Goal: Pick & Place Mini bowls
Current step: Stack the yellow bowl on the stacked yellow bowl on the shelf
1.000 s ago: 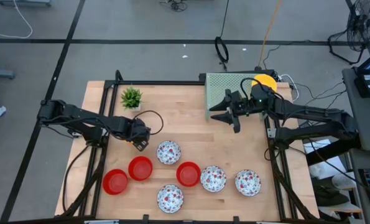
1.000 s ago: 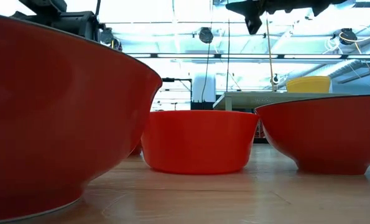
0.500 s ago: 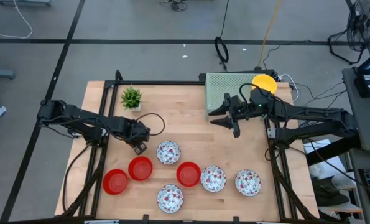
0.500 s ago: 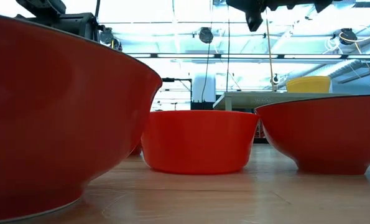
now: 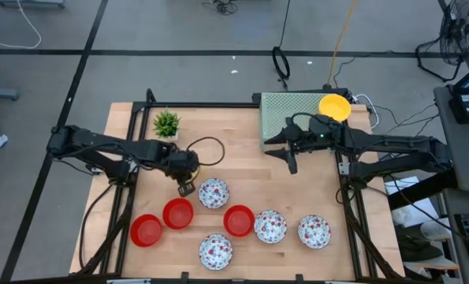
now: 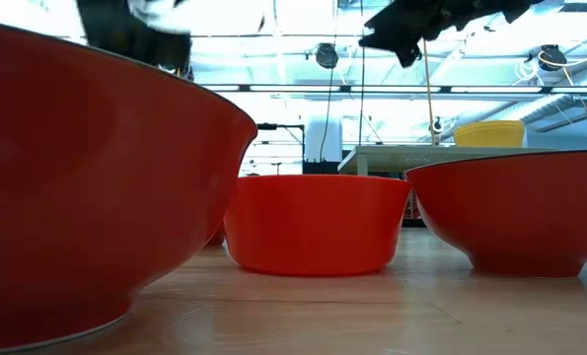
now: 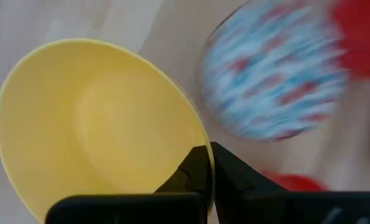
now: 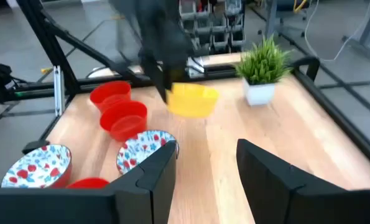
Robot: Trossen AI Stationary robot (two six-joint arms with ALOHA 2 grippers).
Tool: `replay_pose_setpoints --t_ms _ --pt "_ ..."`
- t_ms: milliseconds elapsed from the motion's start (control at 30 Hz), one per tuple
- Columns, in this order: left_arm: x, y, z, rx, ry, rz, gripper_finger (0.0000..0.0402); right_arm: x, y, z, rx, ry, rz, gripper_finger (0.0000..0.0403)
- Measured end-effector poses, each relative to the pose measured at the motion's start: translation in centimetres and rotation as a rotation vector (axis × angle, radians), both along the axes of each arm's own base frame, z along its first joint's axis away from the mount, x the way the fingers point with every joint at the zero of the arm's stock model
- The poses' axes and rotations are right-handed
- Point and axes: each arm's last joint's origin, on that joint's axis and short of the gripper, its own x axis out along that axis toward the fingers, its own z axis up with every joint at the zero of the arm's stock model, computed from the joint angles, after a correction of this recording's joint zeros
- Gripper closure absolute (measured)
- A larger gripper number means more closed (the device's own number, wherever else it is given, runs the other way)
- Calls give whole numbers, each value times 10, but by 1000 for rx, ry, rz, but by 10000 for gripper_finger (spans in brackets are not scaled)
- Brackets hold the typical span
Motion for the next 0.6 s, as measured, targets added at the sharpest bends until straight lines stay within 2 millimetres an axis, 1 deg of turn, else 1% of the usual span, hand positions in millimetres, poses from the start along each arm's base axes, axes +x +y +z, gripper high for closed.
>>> replay_pose_setpoints --t_ms 133,200,267,400,467,600 --pt "19 -11 44 60 -237 -225 397 11 6 -10 -9 36 41 248" --pt "25 -16 61 84 -340 -324 397 20 13 -16 -42 50 87 248" --pt "31 -20 72 104 -437 -423 396 29 24 -20 -82 30 142 248" --pt "38 -30 76 67 -567 -681 398 43 47 -23 -207 -51 265 248" --pt "40 -37 73 24 -588 -820 396 46 56 -23 -246 -84 307 248" --pt "44 -52 63 9 -628 -1092 396 49 72 -24 -273 -121 366 248"
